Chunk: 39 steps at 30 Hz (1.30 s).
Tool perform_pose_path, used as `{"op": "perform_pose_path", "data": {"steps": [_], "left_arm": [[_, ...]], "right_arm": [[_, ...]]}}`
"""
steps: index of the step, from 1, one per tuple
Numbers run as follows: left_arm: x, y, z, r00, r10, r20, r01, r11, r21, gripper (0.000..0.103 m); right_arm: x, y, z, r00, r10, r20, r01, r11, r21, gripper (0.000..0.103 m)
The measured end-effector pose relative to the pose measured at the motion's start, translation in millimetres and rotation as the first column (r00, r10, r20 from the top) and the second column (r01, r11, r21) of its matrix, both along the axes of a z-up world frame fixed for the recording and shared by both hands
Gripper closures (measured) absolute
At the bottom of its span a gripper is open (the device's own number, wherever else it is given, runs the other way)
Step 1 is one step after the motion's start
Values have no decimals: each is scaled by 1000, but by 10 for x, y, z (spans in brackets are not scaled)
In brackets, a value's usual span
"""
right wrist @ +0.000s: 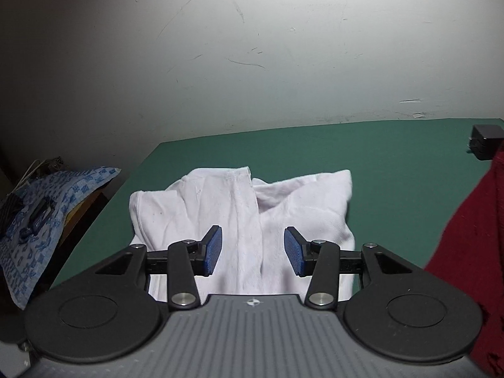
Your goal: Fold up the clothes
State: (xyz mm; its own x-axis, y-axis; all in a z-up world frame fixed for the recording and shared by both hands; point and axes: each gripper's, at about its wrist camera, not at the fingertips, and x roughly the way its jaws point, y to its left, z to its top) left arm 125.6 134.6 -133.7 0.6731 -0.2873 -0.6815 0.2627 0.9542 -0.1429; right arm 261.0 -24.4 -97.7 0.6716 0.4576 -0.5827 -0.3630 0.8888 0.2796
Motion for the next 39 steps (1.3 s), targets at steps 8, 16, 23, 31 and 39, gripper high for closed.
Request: {"op": "perform_pose_path", "data": {"steps": [8, 16, 23, 31, 39], "left_arm": [[-231, 147, -9, 992, 122, 22, -124, 989, 75, 83], [-303, 487, 139, 981, 192, 26, -193, 979, 71, 90], [-295, 566, 130, 977, 211, 12, -211, 973, 98, 89], [-420, 585, 256, 969, 248, 18, -249, 964, 96, 98], [-613, 657, 146, 970, 241, -41, -235, 965, 118, 97]], "right_arm": [[407, 330, -220, 998, 21, -59, -22, 999, -23, 98], [61, 30, 3, 999, -41, -34, 42, 999, 34, 76], [-291, -97, -174, 988, 47, -144, -33, 995, 96, 59], [-737, 19, -103, 989, 104, -104, -93, 990, 105, 100], [-778, 55, -167, 996, 50, -78, -57, 994, -94, 68]]}}
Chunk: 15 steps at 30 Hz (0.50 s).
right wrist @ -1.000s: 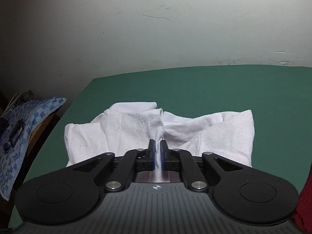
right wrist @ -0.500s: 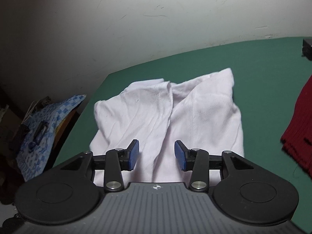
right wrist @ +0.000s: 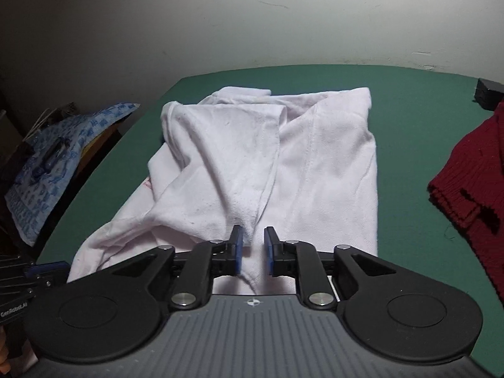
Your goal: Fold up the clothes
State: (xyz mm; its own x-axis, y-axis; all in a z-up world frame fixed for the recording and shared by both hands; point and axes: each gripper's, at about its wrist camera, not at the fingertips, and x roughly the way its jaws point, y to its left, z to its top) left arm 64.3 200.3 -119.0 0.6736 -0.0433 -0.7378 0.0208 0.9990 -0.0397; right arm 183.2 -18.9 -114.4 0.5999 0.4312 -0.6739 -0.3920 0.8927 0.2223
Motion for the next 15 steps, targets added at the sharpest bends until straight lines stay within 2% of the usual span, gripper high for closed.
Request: {"op": "perform_pose_path", "data": {"steps": [1, 2, 3, 4, 6, 8, 10, 11, 12, 13, 15], "left_arm": [[-3, -6, 21, 1000, -5, 10, 5, 1000, -8, 95], [-4, -21, 53, 1000, -8, 25, 8, 1000, -22, 88], [6, -34, 82, 999, -8, 34, 10, 999, -41, 75], [32, -60, 94, 999, -10, 38, 12, 999, -49, 71], [101, -120, 93, 999, -15, 34, 16, 999, -42, 73], [191, -202, 26, 1000, -22, 4, 22, 1000, -4, 77], [202, -220, -4, 1000, -29, -11, 29, 999, -21, 81], [190, -226, 2, 1000, -29, -9, 28, 999, -19, 85], [175, -237, 11, 1000, -30, -6, 30, 1000, -7, 99], [159, -249, 21, 999, -32, -2, 32, 999, 6, 103], [130, -232, 6, 1000, -20, -7, 20, 999, 41, 103]], "right_arm": [[33, -14, 56, 999, -21, 30, 21, 999, 26, 56], [66, -29, 111, 997, -44, 59, 41, 998, 52, 55], [116, -35, 165, 995, -61, 79, 55, 995, 82, 55], [210, -15, 200, 994, -71, 80, 62, 992, 113, 55], [454, 83, 217, 993, -94, 68, 83, 986, 143, 56], [704, 230, 161, 992, -110, 55, 102, 987, 124, 56], [940, 357, 50, 993, -113, 30, 110, 990, 90, 56], [1033, 410, -4, 994, -112, 18, 110, 991, 73, 58], [1085, 448, -54, 994, -105, 5, 105, 993, 57, 84], [1112, 476, -85, 994, -109, 7, 108, 993, 40, 99], [1083, 502, -84, 987, -146, 59, 146, 989, 3, 100]]}}
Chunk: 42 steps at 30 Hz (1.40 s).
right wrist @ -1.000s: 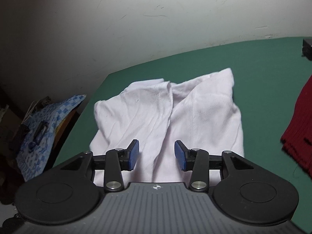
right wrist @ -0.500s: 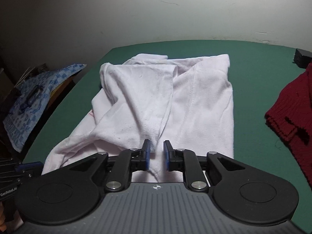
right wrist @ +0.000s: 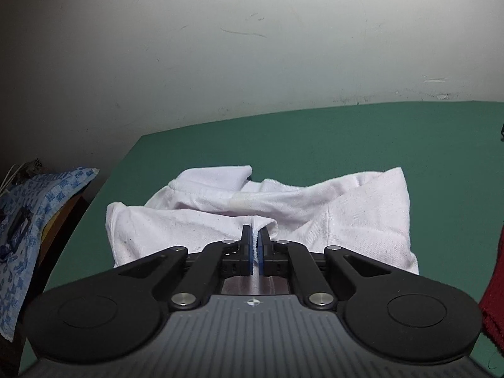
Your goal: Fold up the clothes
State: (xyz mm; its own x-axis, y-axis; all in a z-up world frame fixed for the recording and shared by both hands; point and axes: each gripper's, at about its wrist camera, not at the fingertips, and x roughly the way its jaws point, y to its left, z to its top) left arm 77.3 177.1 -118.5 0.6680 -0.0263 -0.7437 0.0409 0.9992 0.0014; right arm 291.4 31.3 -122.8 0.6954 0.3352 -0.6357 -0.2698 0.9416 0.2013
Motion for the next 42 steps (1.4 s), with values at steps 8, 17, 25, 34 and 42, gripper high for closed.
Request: {"op": "perform_pose_path", "data": {"steps": [8, 17, 25, 34, 42], "left_arm": [[-175, 340, -42, 997, 54, -47, -50, 995, 81, 103], [-605, 251, 139, 997, -71, -40, 68, 994, -88, 89], [-1166, 340, 114, 989, -121, -86, 114, 990, -83, 52], [-1679, 505, 60, 952, -274, -139, 226, 931, -288, 46], [-2054, 651, 106, 960, -231, -158, 189, 951, -244, 45]], "right_arm": [[-256, -249, -11, 999, -35, 31, 35, 999, 1, 74], [-1207, -281, 71, 959, 214, -186, -158, 947, 279, 61], [-1168, 154, -150, 959, 123, -255, -44, 954, 296, 67], [-1164, 139, -53, 977, 5, -215, 40, 978, 205, 76], [-2406, 19, 105, 945, 309, -106, -306, 951, 37, 70]]}}
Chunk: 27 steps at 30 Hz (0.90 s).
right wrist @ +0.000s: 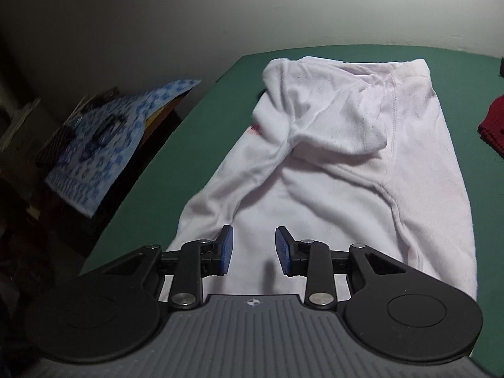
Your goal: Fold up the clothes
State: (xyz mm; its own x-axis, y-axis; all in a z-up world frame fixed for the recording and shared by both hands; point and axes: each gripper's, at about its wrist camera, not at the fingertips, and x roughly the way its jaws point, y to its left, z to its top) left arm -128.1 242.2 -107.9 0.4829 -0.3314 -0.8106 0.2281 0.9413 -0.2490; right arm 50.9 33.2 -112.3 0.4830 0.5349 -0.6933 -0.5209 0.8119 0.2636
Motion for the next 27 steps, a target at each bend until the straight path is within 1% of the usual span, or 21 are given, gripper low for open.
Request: {"op": "perform_pose_path", "data": {"steps": [1, 3, 5, 7, 8, 11, 12, 13, 14, 15, 16, 17, 18, 20, 23, 24, 25, 26, 27], "left_arm": [[-28, 47, 19, 1000, 30, 7, -30, 999, 18, 44], [-69, 154, 45, 995, 95, 21, -95, 994, 48, 40], [-76, 239, 4, 985, 171, 30, -173, 982, 72, 40], [-39, 280, -62, 974, 225, 16, -225, 972, 71, 42], [-44, 269, -59, 970, 240, 31, -242, 968, 69, 44], [-17, 198, -77, 967, 255, 32, -256, 965, 52, 45], [-15, 160, -73, 964, 262, 34, -264, 962, 63, 48], [-26, 112, -66, 962, 271, 34, -273, 959, 74, 56], [-43, 65, -65, 959, 281, 38, -284, 955, 87, 71], [-61, 17, -65, 956, 292, 41, -295, 950, 100, 84], [-79, -25, -69, 951, 307, 45, -310, 944, 116, 89], [-98, -44, -68, 945, 324, 46, -327, 938, 116, 99], [-117, -61, -67, 939, 341, 46, -344, 932, 115, 101], [-152, -99, -55, 925, 375, 57, -379, 917, 122, 102], [-232, -189, 84, 897, 423, 126, -439, 884, 162, 102], [-262, -217, 151, 891, 431, 144, -450, 879, 155, 102], [-302, -245, 231, 888, 430, 164, -452, 881, 141, 102], [-335, -285, 300, 889, 422, 178, -447, 885, 132, 102], [-357, -331, 350, 895, 404, 189, -430, 894, 122, 102]], "right_arm": [[-175, -27, 5, 999, 51, 17, -51, 998, -28, 70], [-474, -126, -9, 990, 136, 24, -135, 989, -60, 70], [-695, -261, -58, 982, 187, -4, -187, 980, -66, 70], [-878, -392, -110, 974, 225, -35, -227, 972, -67, 70], [-958, -455, -132, 971, 237, -44, -239, 968, -70, 70], [-1175, -621, -144, 967, 254, -26, -255, 962, -96, 70], [-1242, -674, -146, 965, 260, -19, -261, 960, -101, 70], [-1292, -724, -154, 965, 264, -13, -264, 959, -103, 68], [-1327, -768, -165, 965, 264, -8, -263, 959, -106, 66], [-1358, -811, -177, 965, 263, -3, -262, 959, -107, 62], [-1379, -848, -190, 965, 262, 3, -261, 960, -105, 61], [-1399, -884, -203, 965, 261, 11, -259, 961, -101, 61], [-1415, -916, -213, 965, 260, 18, -257, 962, -93, 61], [-1427, -943, -216, 965, 259, 30, -257, 964, -69, 61], [-1440, -961, -197, 964, 261, 57, -260, 965, -30, 61], [-1430, -966, -183, 964, 261, 61, -260, 965, -12, 61], [-1413, -970, -170, 964, 258, 62, -259, 966, 5, 60], [-1384, -975, -160, 966, 251, 57, -253, 967, 23, 60], [-1349, -981, -148, 969, 241, 51, -244, 969, 40, 60]]}}
